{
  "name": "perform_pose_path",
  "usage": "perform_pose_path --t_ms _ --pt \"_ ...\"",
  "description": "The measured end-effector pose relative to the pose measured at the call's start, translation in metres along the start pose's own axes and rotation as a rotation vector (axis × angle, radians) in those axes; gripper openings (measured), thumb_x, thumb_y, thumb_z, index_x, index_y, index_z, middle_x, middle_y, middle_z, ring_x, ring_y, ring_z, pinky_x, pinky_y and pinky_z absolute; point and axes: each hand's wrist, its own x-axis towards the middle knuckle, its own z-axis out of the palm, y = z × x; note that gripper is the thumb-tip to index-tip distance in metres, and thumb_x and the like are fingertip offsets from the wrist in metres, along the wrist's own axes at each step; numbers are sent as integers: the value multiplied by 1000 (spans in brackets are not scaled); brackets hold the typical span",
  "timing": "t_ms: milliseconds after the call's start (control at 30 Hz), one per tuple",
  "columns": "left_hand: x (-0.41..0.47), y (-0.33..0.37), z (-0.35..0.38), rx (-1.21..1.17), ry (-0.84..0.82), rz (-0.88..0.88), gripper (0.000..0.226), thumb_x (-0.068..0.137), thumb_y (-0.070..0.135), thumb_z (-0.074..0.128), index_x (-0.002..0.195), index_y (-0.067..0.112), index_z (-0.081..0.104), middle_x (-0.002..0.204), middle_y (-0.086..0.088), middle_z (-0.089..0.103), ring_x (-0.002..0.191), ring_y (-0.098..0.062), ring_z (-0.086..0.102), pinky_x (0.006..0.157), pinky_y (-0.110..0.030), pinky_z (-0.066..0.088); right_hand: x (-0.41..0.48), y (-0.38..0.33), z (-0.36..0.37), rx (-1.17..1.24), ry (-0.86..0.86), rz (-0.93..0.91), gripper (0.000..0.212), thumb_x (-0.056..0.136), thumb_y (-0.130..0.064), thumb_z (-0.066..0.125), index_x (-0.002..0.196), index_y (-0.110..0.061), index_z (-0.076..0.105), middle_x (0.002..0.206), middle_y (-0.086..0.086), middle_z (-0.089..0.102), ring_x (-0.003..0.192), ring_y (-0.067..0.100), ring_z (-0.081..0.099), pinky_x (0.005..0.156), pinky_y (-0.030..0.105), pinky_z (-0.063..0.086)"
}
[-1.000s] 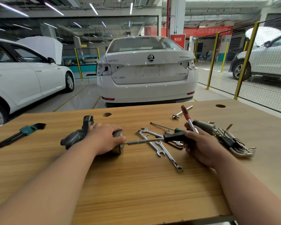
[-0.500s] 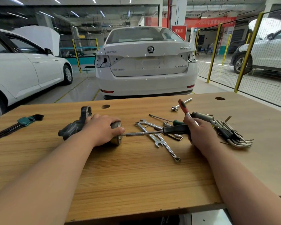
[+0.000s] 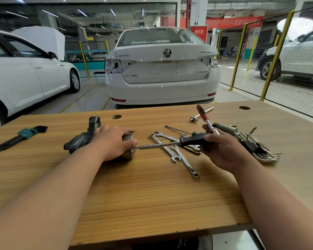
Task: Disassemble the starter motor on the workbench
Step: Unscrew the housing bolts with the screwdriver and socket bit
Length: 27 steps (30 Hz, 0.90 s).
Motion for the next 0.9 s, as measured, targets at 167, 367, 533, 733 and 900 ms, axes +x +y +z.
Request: perform_pose_path --t_ms 167,367,533,733,900 --pt "-17 -2 2 70 12 216 53 89 66 34 139 49 32 148 11 28 136 -18 21 112 -56 12 -5 1 4 -364 53 -90 22 94 -9 56 114 -18 58 109 15 62 95 26 64 73 31 51" --pt "-26 12 11 42 92 318 32 98 43 39 125 36 54 147 9 22 137 -17 15 115 -57 3 -12 1 10 -770 205 -265 22 97 -38 54 99 -18 63 76 13 68 52 20 59 58 37 47" --pt "-30 11 19 50 141 321 30 100 35 39 117 26 61 147 8 26 138 -16 16 115 -56 -3 -11 1 11 -706 210 -192 25 98 -34 54 99 -12 65 70 16 63 53 19 53 57 35 44" --pt "-27 21 26 -41 424 376 9 86 11 68 88 7 75 113 -7 57 99 -27 57 106 -60 30 -4 1 5 -544 172 -161 16 97 -25 58 108 -13 61 89 13 64 62 17 55 58 32 47" --pt "-19 24 19 -67 374 367 16 92 20 60 98 9 71 116 2 52 102 -17 50 91 -31 39 -2 -1 5 -184 125 -69 16 96 -4 54 111 -6 58 90 15 60 60 17 51 59 30 45"
